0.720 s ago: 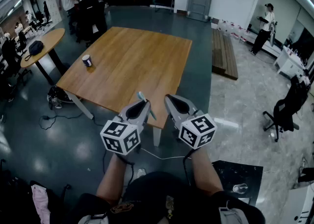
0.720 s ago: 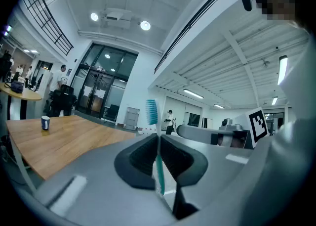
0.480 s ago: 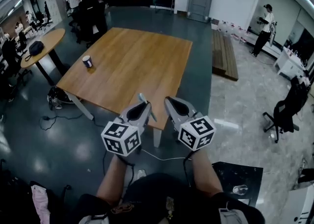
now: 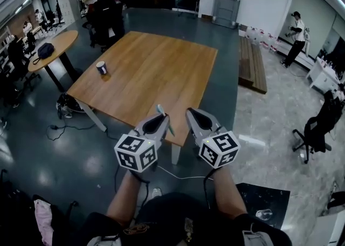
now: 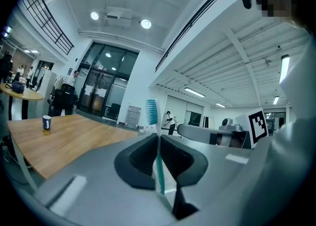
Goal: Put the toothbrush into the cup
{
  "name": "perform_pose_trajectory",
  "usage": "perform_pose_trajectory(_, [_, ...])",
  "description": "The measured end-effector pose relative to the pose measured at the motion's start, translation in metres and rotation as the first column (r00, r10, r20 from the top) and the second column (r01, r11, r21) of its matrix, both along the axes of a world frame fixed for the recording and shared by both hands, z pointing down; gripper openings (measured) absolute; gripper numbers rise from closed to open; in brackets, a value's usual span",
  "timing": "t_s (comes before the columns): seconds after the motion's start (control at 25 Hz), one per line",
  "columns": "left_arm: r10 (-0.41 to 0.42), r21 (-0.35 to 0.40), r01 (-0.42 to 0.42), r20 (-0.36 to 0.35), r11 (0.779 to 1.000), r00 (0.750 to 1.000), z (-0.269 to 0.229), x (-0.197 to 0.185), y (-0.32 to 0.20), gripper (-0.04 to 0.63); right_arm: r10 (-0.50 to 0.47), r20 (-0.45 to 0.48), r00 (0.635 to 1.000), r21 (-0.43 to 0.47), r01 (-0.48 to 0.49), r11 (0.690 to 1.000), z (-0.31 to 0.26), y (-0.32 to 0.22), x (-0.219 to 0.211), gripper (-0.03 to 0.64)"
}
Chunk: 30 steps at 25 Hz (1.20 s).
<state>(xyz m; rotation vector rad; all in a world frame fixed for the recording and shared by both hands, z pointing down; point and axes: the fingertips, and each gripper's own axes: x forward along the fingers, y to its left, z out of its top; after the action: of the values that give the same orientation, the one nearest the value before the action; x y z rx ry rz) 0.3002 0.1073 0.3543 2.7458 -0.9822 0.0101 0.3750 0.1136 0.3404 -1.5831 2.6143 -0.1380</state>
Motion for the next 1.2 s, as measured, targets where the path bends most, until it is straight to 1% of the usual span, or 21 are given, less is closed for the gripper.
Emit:
perform_pose_trajectory(0.16, [-0.028,-0.006,0.028,0.006,1.0,1.0,0.001,-0.01,-0.007,0.026,-0.019,-0.011,1.0,0.006,0.019,1.0,-0.002,-0.007,-0.005,0.003])
perform_pose_trajectory(0.28, [-0.063,-0.011,0.063,0.011,0.998,0.998,0.002,-0.024,-0.016,0.026,-0.048,-0.018,0.999,0.001,0.048,0.999,-0.001,-0.016,-0.016,0.003])
perform_pose_trajectory(0.56, [-0.153,-0.029,0.153,0.006,0.988,0.988,0.009,-0.073,-0.028,0.026,-0.142,-0.038,0.989,-0.02,0.142,0.99,0.007,-0.03,-0.063,0.003])
perform_pose_trajectory(0.72, [-0.209,-0.039,0.208,-0.005,0.977,0.978,0.013,-0.112,-0.04,0.026,-0.188,-0.05,0.981,-0.023,0.187,0.982,0.008,-0.045,-0.097,0.003])
perform_pose_trajectory(0.88, [-0.257,-0.041,0.257,0.009,0.966,0.966,0.019,-0.159,-0.054,0.026,-0.229,-0.053,0.972,-0.041,0.227,0.973,0.015,-0.067,-0.143,0.003])
perform_pose_trajectory(1.08, [-0.297,-0.054,0.297,0.0,0.953,0.955,0.027,-0.219,-0.069,0.026,-0.275,-0.072,0.959,-0.051,0.272,0.961,0.021,-0.088,-0.207,0.003])
perform_pose_trajectory(1.2, [-0.316,-0.052,0.316,0.007,0.947,0.949,0.03,-0.253,-0.079,0.026,-0.293,-0.09,0.952,-0.052,0.29,0.956,0.019,-0.101,-0.241,0.003])
